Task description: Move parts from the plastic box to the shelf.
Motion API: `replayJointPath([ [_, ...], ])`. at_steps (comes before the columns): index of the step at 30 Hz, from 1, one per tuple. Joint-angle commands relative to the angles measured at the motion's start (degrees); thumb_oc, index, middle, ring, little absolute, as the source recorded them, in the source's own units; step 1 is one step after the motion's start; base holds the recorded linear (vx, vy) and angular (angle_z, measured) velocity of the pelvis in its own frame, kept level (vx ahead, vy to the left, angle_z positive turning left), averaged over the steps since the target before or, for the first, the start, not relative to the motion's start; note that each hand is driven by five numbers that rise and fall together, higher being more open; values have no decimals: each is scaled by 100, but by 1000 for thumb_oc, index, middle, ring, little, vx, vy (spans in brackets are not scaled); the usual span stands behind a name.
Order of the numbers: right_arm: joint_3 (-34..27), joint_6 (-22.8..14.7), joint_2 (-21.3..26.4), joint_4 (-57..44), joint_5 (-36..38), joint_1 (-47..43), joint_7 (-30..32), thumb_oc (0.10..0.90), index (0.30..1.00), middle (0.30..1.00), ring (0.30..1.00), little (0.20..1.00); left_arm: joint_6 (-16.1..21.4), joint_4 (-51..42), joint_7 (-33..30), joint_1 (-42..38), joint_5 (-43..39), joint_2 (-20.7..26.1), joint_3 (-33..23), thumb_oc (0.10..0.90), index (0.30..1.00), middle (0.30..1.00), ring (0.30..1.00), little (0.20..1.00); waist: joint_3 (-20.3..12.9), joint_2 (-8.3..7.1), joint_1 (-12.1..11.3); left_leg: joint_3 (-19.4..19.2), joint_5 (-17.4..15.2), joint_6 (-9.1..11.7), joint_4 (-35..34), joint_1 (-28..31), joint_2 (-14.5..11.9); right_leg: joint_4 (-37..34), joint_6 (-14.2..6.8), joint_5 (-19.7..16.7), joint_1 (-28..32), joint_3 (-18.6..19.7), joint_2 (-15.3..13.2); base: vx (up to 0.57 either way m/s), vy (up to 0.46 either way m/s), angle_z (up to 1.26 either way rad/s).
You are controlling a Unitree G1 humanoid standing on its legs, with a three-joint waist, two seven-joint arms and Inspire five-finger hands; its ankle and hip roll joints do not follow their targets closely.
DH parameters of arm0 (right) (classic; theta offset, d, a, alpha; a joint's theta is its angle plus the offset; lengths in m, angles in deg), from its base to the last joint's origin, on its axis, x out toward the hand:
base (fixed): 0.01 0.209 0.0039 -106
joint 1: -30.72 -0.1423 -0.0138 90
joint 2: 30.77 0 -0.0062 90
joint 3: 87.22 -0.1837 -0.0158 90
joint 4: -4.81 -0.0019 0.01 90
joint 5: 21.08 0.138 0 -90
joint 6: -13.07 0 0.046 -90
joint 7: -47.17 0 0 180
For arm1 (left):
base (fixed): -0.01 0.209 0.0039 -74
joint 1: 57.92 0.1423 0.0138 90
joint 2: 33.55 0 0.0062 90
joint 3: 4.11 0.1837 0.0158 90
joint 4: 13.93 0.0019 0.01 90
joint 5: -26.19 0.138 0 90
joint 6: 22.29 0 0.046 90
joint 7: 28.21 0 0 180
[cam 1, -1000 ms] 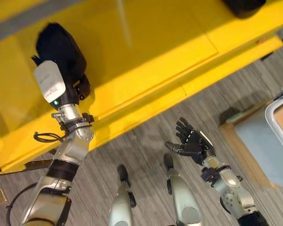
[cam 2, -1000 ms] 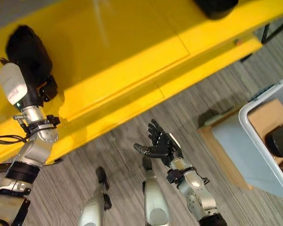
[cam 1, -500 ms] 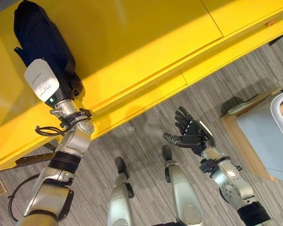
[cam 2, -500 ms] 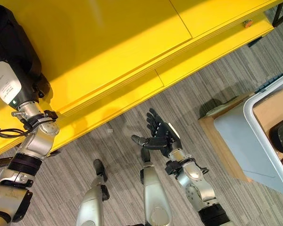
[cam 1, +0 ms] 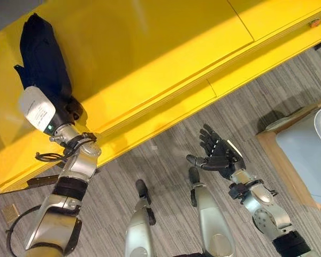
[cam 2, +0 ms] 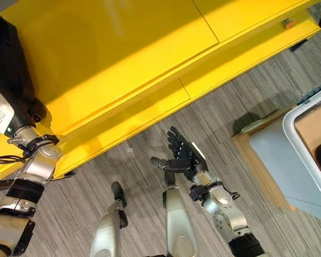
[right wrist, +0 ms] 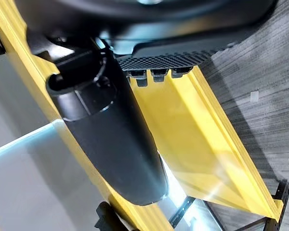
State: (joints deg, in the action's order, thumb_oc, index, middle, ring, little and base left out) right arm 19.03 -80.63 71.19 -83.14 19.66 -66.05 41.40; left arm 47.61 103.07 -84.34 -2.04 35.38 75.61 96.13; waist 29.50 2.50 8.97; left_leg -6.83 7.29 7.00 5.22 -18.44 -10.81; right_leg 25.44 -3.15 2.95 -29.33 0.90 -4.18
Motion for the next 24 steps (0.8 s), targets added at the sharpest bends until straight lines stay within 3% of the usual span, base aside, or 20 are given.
replayJointPath([
  [1, -29, -575, -118, -588, 207, -5, -196, 900, 1000, 1000, 1000, 1000, -148, 268, -668, 69, -142, 779, -544, 400, 300, 300, 300, 300, -358, -236, -24, -190, -283, -209, 397, -382, 251, -2, 211, 648, 382, -567, 157, 1, -8, 5],
  [7, -10, -672, -127, -517, 220, 23, -233, 900, 1000, 1000, 1000, 1000, -81, 328, -821, 363, -479, 718, -604, 400, 300, 300, 300, 300, -336, -275, -58, -159, -303, -216, 406, -325, 247, 20, 219, 691, 441, -590, 149, 1, -2, 1],
  [10, -4, -638, -114, -471, 203, 25, -292, 900, 1000, 1000, 1000, 1000, 122, 420, -937, 535, -721, 657, -719, 400, 300, 300, 300, 300, -355, -251, -86, -148, -297, -202, 432, -313, 254, 73, 239, 741, 485, -597, 126, 31, 12, 1],
  [15, 97, -712, -53, -453, 306, 43, -258, 900, 1000, 1000, 1000, 1000, 41, 392, -513, 328, 134, 786, -530, 400, 300, 300, 300, 300, -376, -327, -87, -126, -288, -210, 515, -369, 197, 218, 270, 813, 490, -628, 168, 39, -25, 8],
  [23, 72, -682, -8, -337, 275, 38, -372, 900, 1000, 1000, 1000, 1000, -130, 727, -251, 62, 275, 946, -240, 400, 300, 300, 300, 300, -382, -283, 36, -190, -321, -213, 513, -275, 217, 136, 247, 750, 516, -551, 121, 11, 31, -1],
  [24, 81, -709, -15, -324, 267, 33, -382, 900, 1000, 1000, 1000, 1000, -165, 741, -243, 54, 270, 948, -194, 433, 347, 347, 347, 347, -394, -268, 31, -194, -301, -214, 498, -287, 202, 103, 250, 711, 504, -547, 139, 0, 0, 0],
])
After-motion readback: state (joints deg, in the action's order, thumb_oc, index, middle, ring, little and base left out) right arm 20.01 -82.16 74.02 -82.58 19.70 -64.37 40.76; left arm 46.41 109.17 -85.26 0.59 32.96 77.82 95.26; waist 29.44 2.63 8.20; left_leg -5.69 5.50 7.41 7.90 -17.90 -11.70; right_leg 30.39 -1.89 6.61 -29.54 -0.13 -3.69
